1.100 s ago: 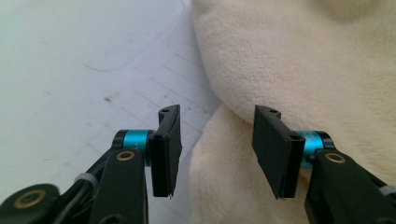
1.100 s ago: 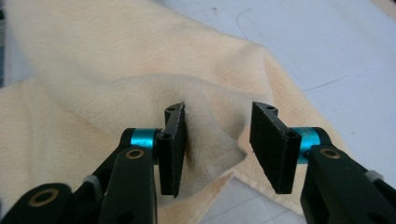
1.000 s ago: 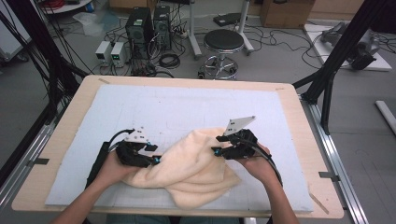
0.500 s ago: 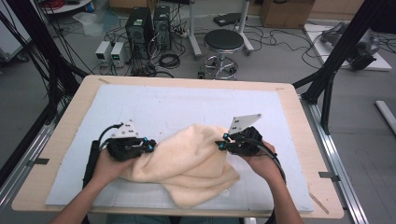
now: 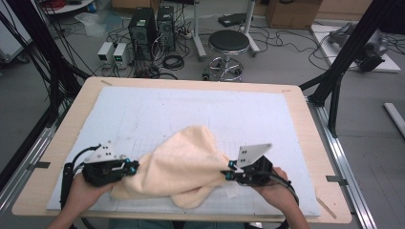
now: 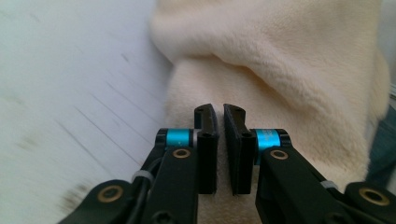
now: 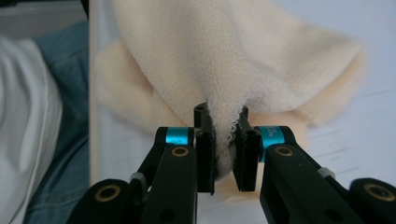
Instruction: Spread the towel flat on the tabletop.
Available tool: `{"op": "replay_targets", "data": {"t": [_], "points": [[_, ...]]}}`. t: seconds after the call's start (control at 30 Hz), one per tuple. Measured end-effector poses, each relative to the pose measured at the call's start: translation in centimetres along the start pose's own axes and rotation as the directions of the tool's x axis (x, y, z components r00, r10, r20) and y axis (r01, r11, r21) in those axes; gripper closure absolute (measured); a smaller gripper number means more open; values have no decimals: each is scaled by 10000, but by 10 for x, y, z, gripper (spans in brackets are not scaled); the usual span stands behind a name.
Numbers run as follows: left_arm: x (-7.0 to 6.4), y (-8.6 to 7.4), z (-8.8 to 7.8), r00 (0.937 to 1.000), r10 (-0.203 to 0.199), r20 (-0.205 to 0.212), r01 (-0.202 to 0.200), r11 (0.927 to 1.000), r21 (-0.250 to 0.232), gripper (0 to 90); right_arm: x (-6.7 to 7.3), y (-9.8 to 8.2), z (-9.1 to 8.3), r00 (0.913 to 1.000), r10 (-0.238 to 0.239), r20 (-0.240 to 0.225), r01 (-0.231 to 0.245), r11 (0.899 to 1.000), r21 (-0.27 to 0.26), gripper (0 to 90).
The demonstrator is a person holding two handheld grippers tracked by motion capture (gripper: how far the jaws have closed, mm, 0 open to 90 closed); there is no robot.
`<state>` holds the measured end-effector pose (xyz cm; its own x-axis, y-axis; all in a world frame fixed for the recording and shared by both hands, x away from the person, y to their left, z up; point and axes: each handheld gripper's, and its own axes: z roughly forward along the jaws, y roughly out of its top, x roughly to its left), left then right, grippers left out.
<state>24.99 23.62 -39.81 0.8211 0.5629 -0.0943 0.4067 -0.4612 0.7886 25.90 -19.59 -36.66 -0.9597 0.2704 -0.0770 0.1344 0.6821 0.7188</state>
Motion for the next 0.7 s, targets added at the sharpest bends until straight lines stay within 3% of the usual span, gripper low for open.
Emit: {"op": "replay_targets", "data": {"t": [0.03, 0.1, 0.13, 0.23, 0.37, 0.43, 0.47, 0.5, 0.57, 0.6, 0.63, 0.7], "points": [[0, 0, 0, 10000, 0, 0, 0, 10000, 0, 793, 0, 0, 0, 10000, 0, 0, 0, 10000, 0, 811], [-1, -5, -1, 9997, -105, 210, 106, 9999, -55, 693, 6, -12, 6, 9995, 215, -239, -209, 9995, 242, 729], [-1, 0, -6, 9999, -119, -19, 118, 9994, -327, 633, 6, -13, 3, 9988, 398, -273, -394, 9992, 118, 681], [3, 15, -15, 9993, 195, -329, -221, 9965, -801, 597, 0, -5, -15, 9985, 519, -172, -527, 9975, -477, 608], [9, 31, -12, 9983, 328, -478, -373, 9947, -954, 596, -12, 14, -35, 9989, 457, 132, -437, 9907, -1290, 573], [17, 41, 8, 9985, 347, -420, -376, 9969, -686, 604, -21, 23, -36, 9980, 453, 443, -380, 9872, -1548, 575], [17, 41, 8, 9985, 347, -420, -376, 9969, -686, 604, -25, 27, -33, 9968, 475, 640, -378, 9887, -1451, 576], [22, 43, 26, 9977, 526, -436, -528, 9986, -29, 603, -29, 30, -27, 9946, 492, 914, -371, 9908, -1300, 574], [26, 43, 43, 9984, 535, -160, -525, 9971, 552, 582, -39, 33, -10, 9922, 676, 1050, -577, 9938, -950, 558], [26, 43, 43, 9984, 535, -160, -525, 9971, 552, 569, -44, 33, 1, 9922, 643, 1065, -571, 9960, -693, 547], [27, 42, 57, 9991, 337, 257, -360, 9951, 925, 555, -48, 32, 12, 9914, 661, 1130, -620, 9973, -398, 537], [26, 41, 61, 9988, 285, 389, -321, 9948, 966, 549, -58, 26, 33, 9893, 824, 1207, -848, 9963, 150, 529]]}}
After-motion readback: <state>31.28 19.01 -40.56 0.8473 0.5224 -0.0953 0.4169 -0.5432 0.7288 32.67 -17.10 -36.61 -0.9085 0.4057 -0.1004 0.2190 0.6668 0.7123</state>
